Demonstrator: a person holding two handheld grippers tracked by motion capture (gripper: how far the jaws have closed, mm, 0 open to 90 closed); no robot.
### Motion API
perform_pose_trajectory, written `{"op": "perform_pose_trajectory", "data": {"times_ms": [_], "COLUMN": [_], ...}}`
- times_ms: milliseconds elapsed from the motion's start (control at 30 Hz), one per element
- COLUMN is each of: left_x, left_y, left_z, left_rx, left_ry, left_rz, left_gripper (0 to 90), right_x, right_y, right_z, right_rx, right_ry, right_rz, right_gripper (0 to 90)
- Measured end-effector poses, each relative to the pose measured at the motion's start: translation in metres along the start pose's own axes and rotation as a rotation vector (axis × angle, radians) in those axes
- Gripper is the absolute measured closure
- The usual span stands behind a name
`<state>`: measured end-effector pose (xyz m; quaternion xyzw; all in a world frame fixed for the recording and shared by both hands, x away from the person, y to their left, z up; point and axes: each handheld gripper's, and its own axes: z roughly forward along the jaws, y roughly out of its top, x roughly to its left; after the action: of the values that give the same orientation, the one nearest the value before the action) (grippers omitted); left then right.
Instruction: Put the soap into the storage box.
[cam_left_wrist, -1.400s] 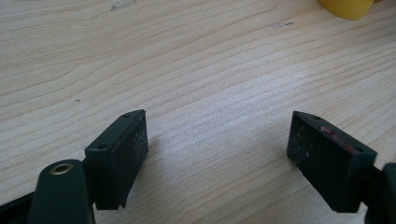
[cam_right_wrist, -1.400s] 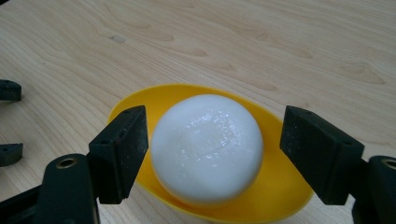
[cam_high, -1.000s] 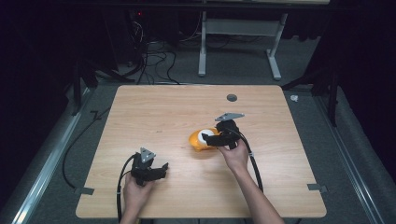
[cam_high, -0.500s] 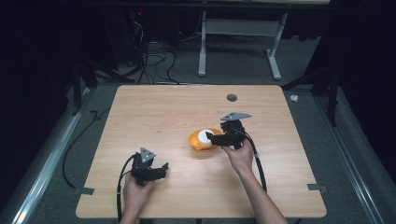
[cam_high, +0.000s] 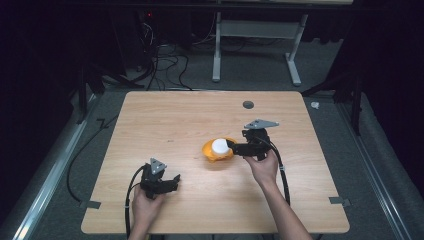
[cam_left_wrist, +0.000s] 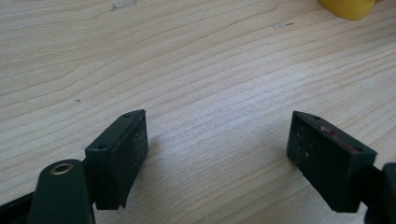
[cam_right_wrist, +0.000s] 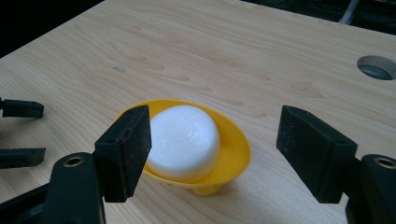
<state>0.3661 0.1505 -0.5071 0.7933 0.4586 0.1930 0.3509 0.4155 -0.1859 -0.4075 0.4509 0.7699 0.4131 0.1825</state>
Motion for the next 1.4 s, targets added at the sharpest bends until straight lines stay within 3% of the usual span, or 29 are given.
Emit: {"op": "perform_pose_trajectory", "data": {"times_ms": [1400], "left_x": [0.000], "left_y": [0.000], "left_z": [0.000], "left_rx": [0.000], "left_ry": [0.001], "left_rz": [0.000], "left_gripper": [20.9], "right_x": [-0.031], "right_y": [-0.024], "right_z": [-0.059], "right_rx": [-0.075], "right_ry": [-0.070], "right_rz": [0.052], "right_gripper": [27.7]}}
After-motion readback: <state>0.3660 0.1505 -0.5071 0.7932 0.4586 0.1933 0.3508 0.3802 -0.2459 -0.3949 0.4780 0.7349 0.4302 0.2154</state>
